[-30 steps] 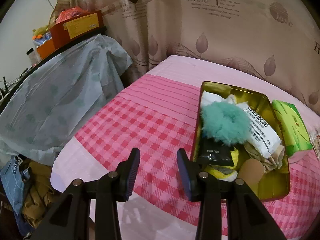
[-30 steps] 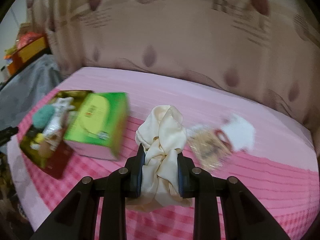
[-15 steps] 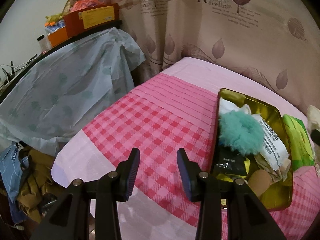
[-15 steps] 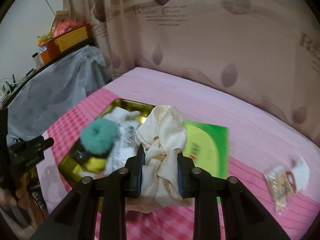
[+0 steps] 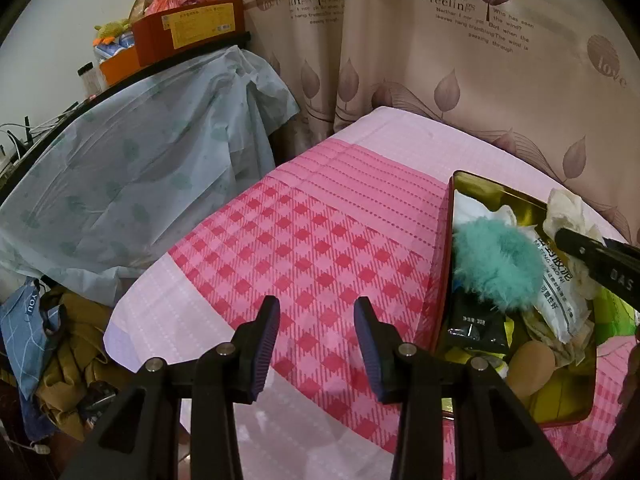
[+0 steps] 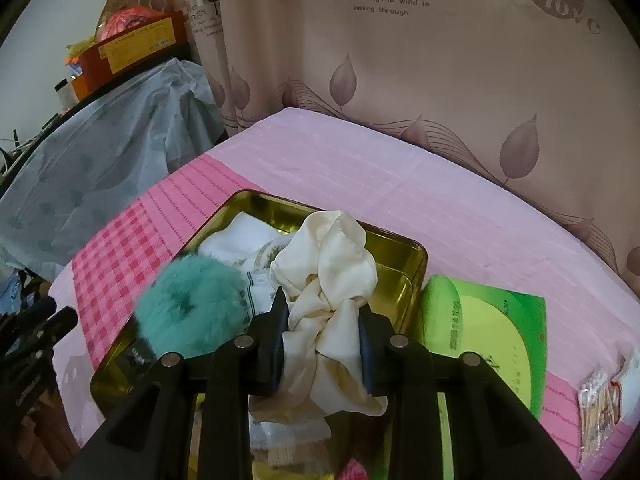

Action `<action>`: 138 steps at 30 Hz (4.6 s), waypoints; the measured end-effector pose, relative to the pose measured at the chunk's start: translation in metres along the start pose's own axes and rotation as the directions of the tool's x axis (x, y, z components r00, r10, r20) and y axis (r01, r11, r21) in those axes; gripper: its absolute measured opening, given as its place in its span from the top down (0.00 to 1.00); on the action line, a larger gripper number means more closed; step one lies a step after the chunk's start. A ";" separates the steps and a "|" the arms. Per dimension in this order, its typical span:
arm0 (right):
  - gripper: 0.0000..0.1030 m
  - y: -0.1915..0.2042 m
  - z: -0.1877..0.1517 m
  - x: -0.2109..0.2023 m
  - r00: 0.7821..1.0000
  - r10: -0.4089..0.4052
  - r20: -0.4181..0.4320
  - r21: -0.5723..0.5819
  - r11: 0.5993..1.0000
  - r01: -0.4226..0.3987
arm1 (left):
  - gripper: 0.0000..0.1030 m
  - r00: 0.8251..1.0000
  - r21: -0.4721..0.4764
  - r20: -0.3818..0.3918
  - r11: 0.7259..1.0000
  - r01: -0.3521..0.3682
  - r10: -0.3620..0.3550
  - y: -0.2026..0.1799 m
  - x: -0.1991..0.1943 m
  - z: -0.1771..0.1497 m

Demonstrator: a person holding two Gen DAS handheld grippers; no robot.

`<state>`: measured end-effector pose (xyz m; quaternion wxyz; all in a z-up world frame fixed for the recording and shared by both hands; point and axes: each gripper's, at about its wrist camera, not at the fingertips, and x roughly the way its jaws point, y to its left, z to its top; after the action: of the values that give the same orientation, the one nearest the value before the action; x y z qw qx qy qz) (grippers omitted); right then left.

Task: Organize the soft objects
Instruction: 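Carry the cream scrunchie into the gold tin and open the right tool, then grasp the white sock with the right tool and lift it, then grasp the cotton swab pack with the left tool while the right tool holds the sock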

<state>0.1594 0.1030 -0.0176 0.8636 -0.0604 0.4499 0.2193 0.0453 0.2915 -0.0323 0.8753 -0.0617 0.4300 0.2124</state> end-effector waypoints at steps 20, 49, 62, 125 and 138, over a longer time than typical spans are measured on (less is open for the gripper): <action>0.17 0.005 -0.004 -0.012 0.999 0.007 0.041 -0.027 1.000 -0.006 | 0.62 1.000 0.017 -0.002 1.000 0.007 -0.007 -0.004 0.002 -0.002; 0.12 -0.240 -0.106 -0.128 0.929 -0.368 0.027 0.344 0.876 0.337 | 0.62 0.999 0.100 0.041 0.995 -0.007 0.003 -0.020 -0.008 -0.006; 0.12 -0.343 -0.129 -0.087 0.903 -0.412 -0.122 0.484 0.770 0.417 | 0.62 0.996 0.117 0.073 0.992 -0.055 0.046 -0.026 -0.004 -0.009; 0.37 -0.383 -0.302 -0.209 0.911 -0.407 -0.063 0.599 0.715 0.361 | 0.53 0.936 0.208 -0.265 0.934 0.292 -0.233 -0.523 -0.037 -0.081; 0.36 -0.383 -0.301 -0.210 0.913 -0.404 -0.061 0.599 0.717 0.357 | 0.53 0.934 0.252 -0.220 0.909 0.333 -0.281 -0.486 -0.042 -0.092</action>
<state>-0.0054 -0.3988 -0.0617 0.8803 0.1321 0.4412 -0.1142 0.1621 -0.1873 -0.0930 0.8554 -0.0209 0.5175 0.0013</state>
